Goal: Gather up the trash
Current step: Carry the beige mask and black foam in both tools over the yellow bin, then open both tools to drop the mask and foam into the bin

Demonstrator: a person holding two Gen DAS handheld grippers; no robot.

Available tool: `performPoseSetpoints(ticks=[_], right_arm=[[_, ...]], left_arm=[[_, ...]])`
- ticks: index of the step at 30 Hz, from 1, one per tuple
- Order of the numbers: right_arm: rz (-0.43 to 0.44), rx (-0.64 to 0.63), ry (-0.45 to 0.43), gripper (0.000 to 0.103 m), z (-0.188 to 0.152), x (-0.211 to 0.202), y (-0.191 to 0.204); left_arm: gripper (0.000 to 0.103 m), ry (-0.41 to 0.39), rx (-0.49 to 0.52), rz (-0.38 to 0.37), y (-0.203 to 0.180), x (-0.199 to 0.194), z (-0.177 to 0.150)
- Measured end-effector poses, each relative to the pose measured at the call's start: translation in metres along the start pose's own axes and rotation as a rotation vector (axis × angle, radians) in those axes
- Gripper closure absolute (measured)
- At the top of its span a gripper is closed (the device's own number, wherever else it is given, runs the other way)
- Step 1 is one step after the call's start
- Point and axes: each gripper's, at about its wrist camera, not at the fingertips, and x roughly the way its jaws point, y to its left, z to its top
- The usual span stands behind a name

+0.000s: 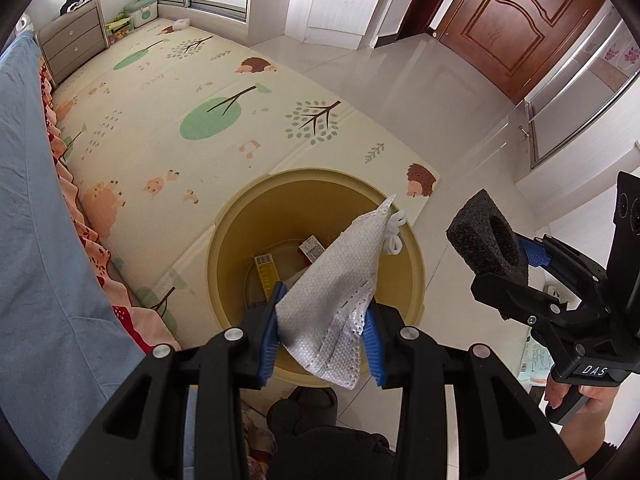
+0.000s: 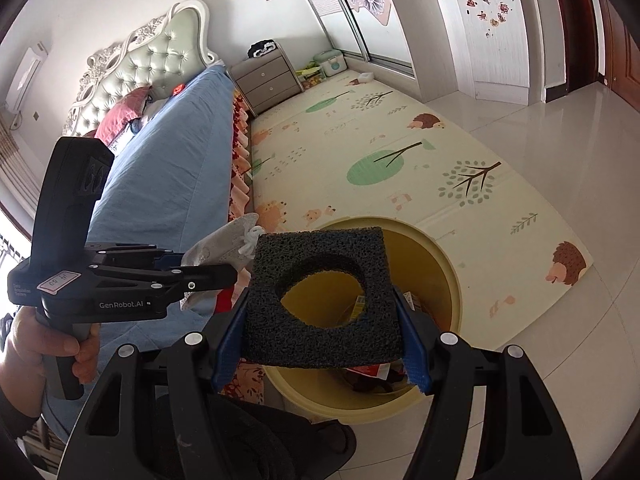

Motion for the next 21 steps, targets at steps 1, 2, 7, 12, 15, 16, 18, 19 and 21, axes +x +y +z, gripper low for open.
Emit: performPoseSetpoints(ticks=[1, 2, 7, 12, 15, 16, 18, 19, 21], right_arm=[[-0.002, -0.003, 0.003, 0.039, 0.0, 0.002, 0.0], [-0.004, -0.006, 0.008, 0.039, 0.001, 0.003, 0.001], [-0.01, -0.016, 0.024, 0.038, 0.002, 0.009, -0.001], [-0.022, 0.021, 0.002, 0.018, 0.004, 0.008, -0.008], [-0.034, 0.049, -0.002, 0.018, 0.005, 0.007, -0.017], [-0.033, 0.06, -0.004, 0.018, 0.005, 0.007, -0.02], [-0.027, 0.069, 0.003, 0.018, 0.003, 0.007, -0.023], [-0.032, 0.068, 0.005, 0.018, 0.002, 0.007, -0.023], [-0.036, 0.059, 0.017, 0.018, 0.0, 0.009, -0.022]], left_arm=[[0.066, 0.001, -0.002, -0.001, 0.001, 0.001, 0.001], [0.066, 0.004, -0.004, -0.003, 0.001, 0.002, 0.001], [0.065, 0.021, -0.038, -0.034, 0.01, 0.005, 0.001], [0.011, 0.025, -0.054, -0.035, 0.014, 0.008, 0.001], [0.009, 0.046, -0.061, 0.006, 0.016, 0.013, 0.0], [0.009, 0.054, -0.067, 0.006, 0.018, 0.015, 0.0], [0.009, 0.072, -0.081, 0.008, 0.021, 0.019, -0.002], [0.009, 0.079, -0.086, 0.011, 0.022, 0.02, -0.003], [0.009, 0.081, -0.081, 0.02, 0.022, 0.022, -0.005]])
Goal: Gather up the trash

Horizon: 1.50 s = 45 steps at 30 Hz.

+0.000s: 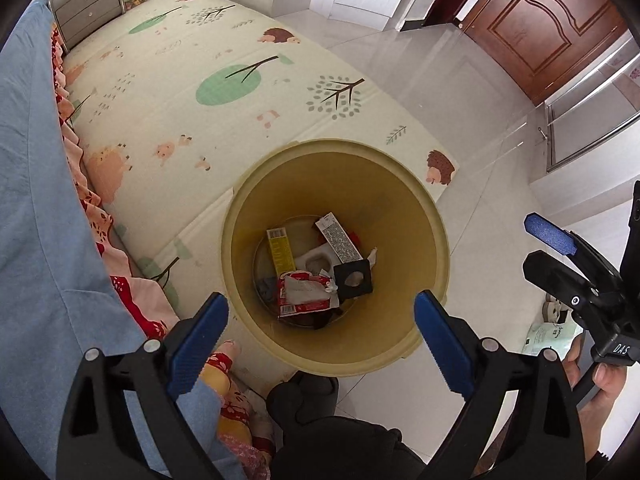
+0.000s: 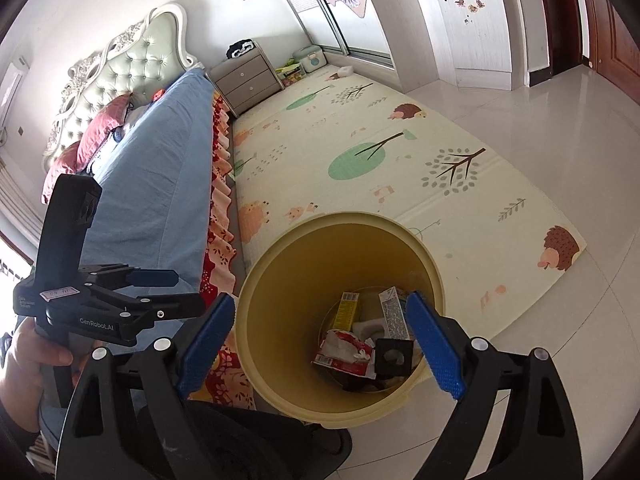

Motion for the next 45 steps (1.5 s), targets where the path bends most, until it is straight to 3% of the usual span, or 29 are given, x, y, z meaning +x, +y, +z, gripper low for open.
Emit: performPoseSetpoints(ticks=[4, 22, 27, 34, 39, 45], right_arm=[[-0.005, -0.003, 0.022, 0.018, -0.004, 0.006, 0.003], [-0.035, 0.001, 0.012, 0.018, -0.008, -0.001, 0.006], [-0.03, -0.013, -0.001, 0.018, -0.01, -0.011, 0.016], [-0.037, -0.06, -0.065, 0.018, -0.003, -0.046, 0.041], [-0.011, -0.123, -0.104, 0.018, -0.004, -0.07, 0.074], [0.046, -0.234, -0.086, 0.018, -0.016, -0.064, 0.137]], left_arm=[[0.009, -0.017, 0.05, 0.043, -0.005, 0.001, -0.006], [0.009, -0.046, 0.077, 0.033, -0.012, -0.008, -0.012], [0.009, -0.117, 0.061, 0.017, -0.014, -0.031, -0.017], [0.009, -0.215, 0.039, -0.069, -0.011, -0.081, -0.034], [0.007, -0.318, 0.015, 0.004, -0.003, -0.119, -0.06], [0.006, -0.407, -0.053, 0.06, 0.024, -0.159, -0.102]])
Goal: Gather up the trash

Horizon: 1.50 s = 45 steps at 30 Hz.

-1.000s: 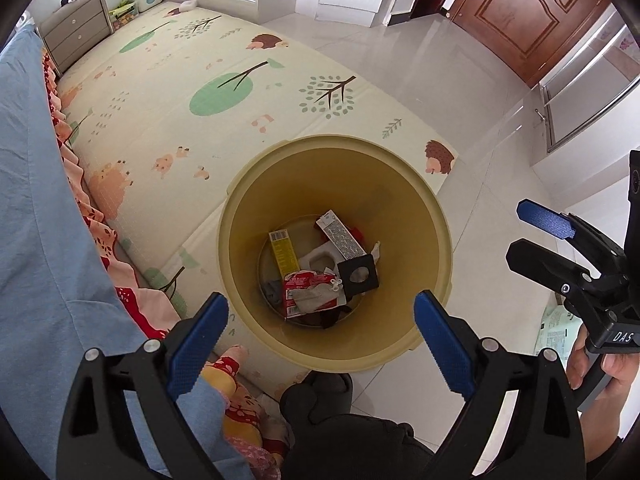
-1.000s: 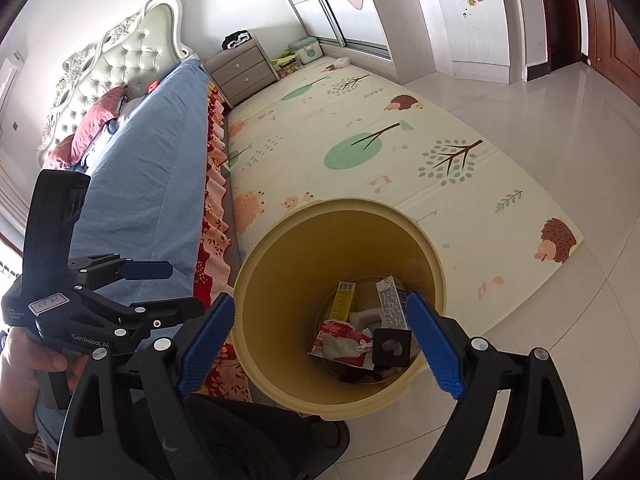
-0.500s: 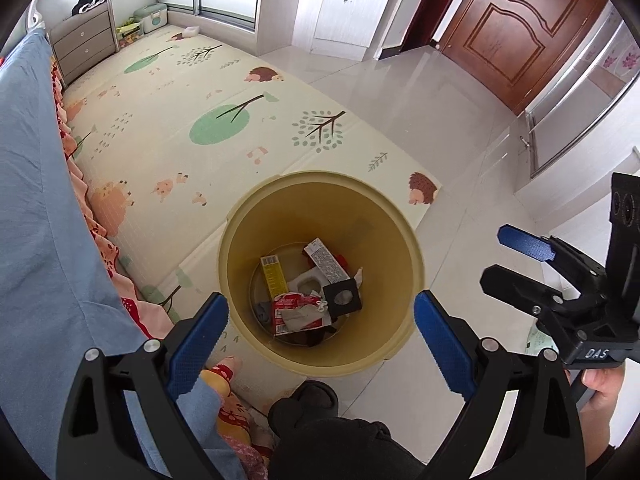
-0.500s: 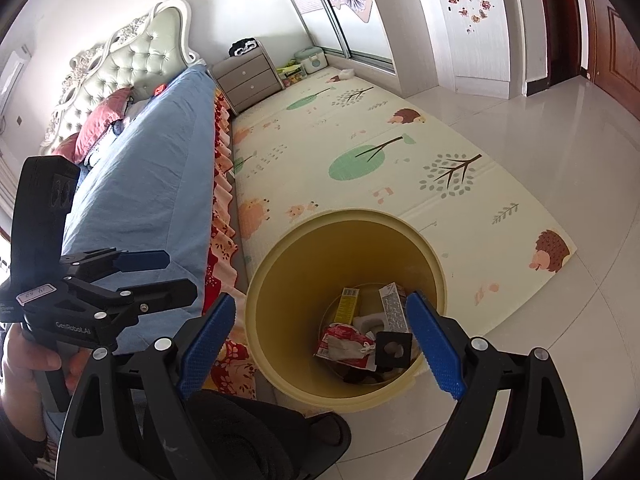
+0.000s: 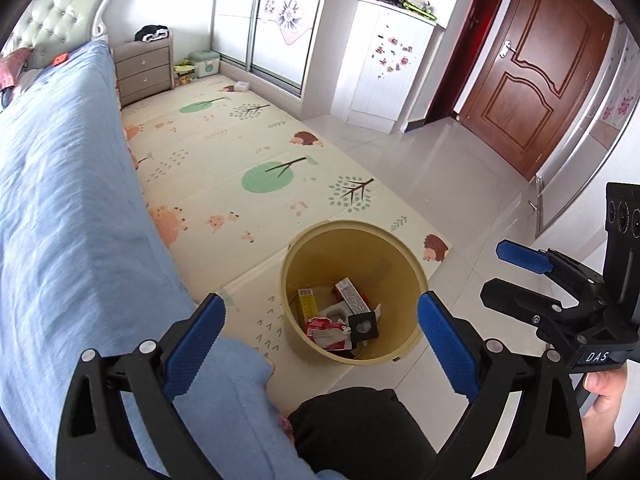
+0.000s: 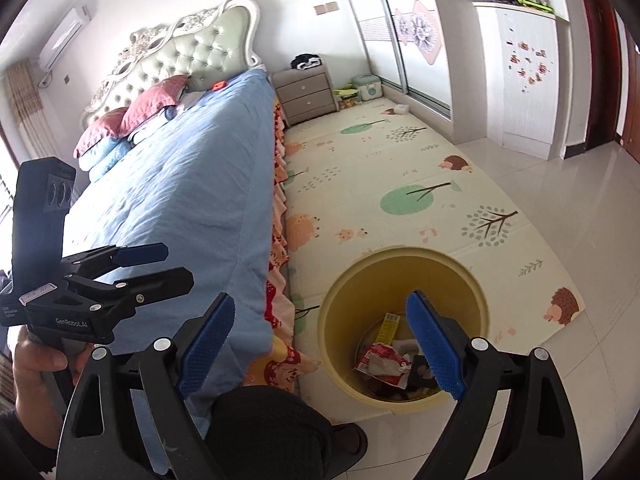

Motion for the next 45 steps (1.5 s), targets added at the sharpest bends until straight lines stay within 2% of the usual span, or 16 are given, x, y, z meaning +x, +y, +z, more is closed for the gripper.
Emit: performPoseSetpoints(ticks=[7, 16, 24, 32, 38, 45], right_arm=[[0.038, -0.107, -0.034, 0.018, 0.008, 0.007, 0.067], [0.21, -0.247, -0.02, 0.014, 0.012, 0.029, 0.171], [0.294, -0.34, 0.007, 0.014, 0.004, 0.049, 0.246], [0.344, -0.377, -0.004, 0.014, 0.003, 0.063, 0.292], [0.349, -0.409, -0.052, 0.011, 0.007, 0.061, 0.311], [0.333, -0.414, -0.105, 0.009, 0.015, 0.057, 0.312]], left_arm=[[0.006, -0.08, -0.083, 0.131, 0.05, -0.06, -0.038], [0.004, -0.19, -0.265, 0.293, 0.132, -0.134, -0.084], [0.004, -0.231, -0.359, 0.411, 0.184, -0.176, -0.12], [0.004, -0.256, -0.401, 0.473, 0.212, -0.197, -0.134], [0.004, -0.329, -0.429, 0.511, 0.22, -0.218, -0.138], [0.004, -0.415, -0.389, 0.64, 0.215, -0.233, -0.129]])
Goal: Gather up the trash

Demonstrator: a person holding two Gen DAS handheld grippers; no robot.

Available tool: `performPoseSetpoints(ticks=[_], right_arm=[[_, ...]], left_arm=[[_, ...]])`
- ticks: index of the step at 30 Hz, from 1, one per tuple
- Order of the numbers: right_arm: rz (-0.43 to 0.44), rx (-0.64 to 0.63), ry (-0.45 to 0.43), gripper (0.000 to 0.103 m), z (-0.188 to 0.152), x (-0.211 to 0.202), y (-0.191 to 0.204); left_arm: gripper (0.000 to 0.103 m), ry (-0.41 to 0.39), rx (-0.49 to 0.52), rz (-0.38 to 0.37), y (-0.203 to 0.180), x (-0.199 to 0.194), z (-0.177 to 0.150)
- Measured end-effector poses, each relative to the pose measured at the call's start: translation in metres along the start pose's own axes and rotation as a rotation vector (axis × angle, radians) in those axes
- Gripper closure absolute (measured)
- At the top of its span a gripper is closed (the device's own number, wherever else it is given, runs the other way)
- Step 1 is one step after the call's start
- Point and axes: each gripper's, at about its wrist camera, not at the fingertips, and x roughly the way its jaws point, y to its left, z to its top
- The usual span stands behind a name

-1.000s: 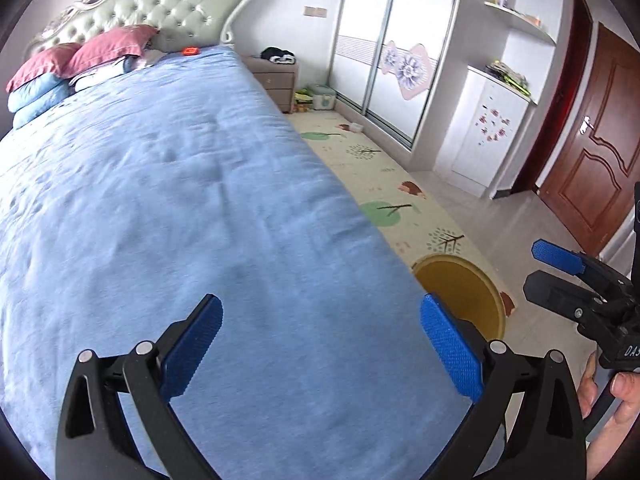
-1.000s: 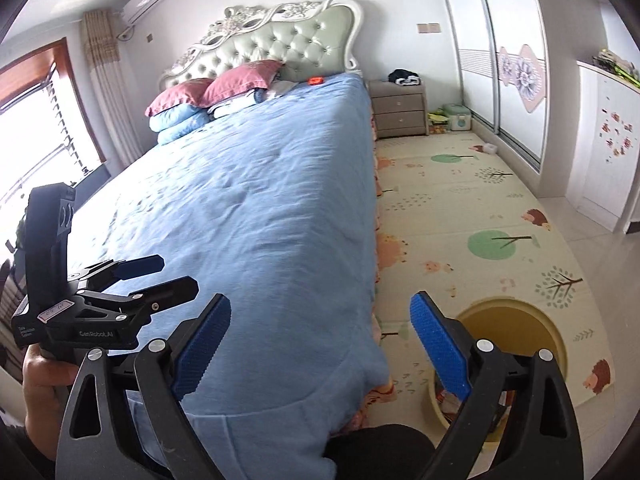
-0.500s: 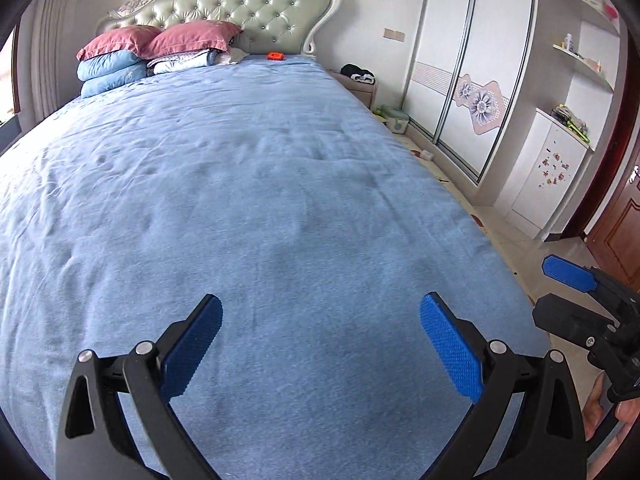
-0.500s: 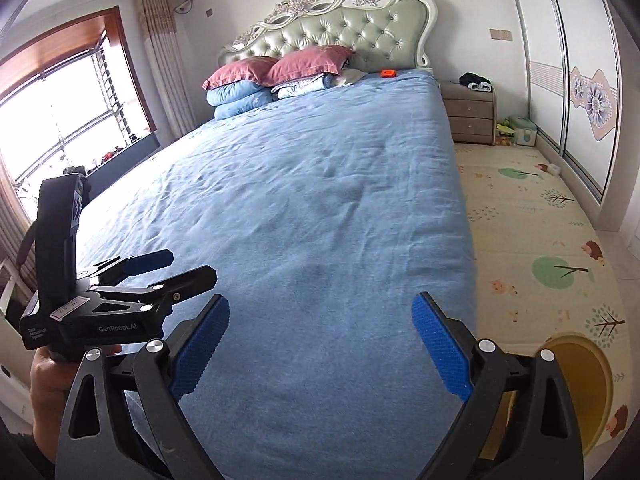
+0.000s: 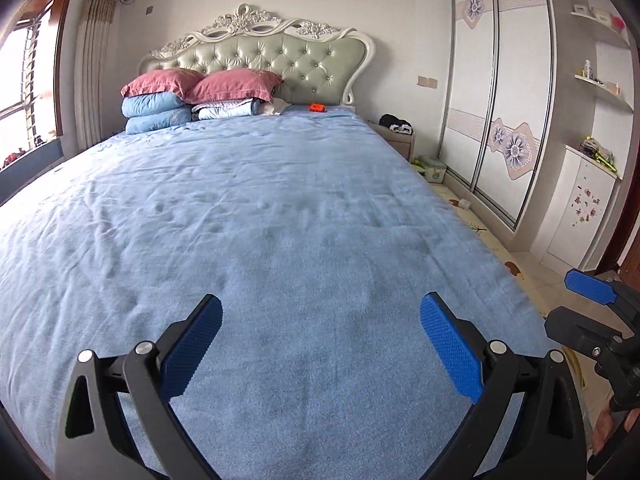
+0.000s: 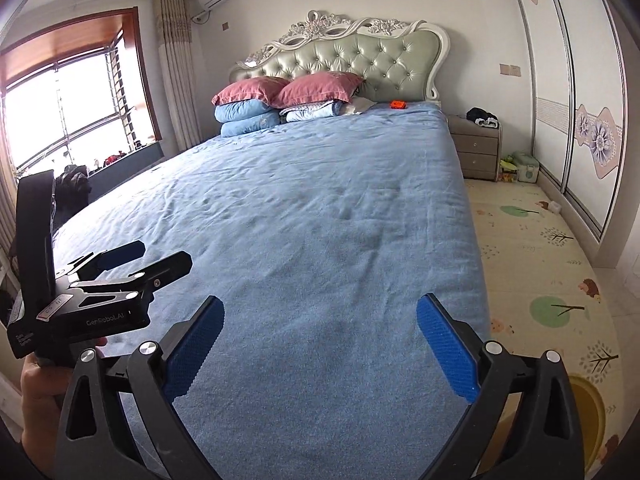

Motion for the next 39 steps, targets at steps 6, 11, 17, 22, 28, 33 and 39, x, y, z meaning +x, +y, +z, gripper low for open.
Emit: performPoseSetpoints(ticks=[6, 11, 17, 22, 28, 33, 39], right_arm=[[0.009, -0.009, -0.017, 0.009, 0.006, 0.0, 0.001], [0.019, -0.022, -0.008, 0.009, 0.008, 0.004, 0.004], [0.004, -0.037, -0.039, 0.009, 0.009, -0.001, 0.007], [0.001, -0.034, -0.039, 0.009, 0.009, -0.001, 0.005], [0.005, -0.031, -0.03, 0.009, 0.007, 0.0, 0.005], [0.012, -0.031, -0.026, 0.009, 0.007, 0.002, 0.007], [0.018, -0.031, -0.018, 0.009, 0.007, 0.004, 0.007]], left_arm=[[0.004, -0.037, 0.02, 0.021, -0.007, -0.006, 0.009], [0.004, -0.052, -0.006, -0.024, -0.005, -0.009, 0.014], [0.004, -0.11, 0.006, 0.091, -0.004, -0.015, 0.018], [0.004, -0.143, -0.011, 0.079, 0.0, -0.021, 0.02], [0.004, -0.151, -0.026, 0.091, 0.005, -0.022, 0.021], [0.004, -0.119, -0.042, 0.051, 0.01, -0.018, 0.023], [0.004, -0.11, 0.007, 0.08, 0.001, -0.016, 0.021]])
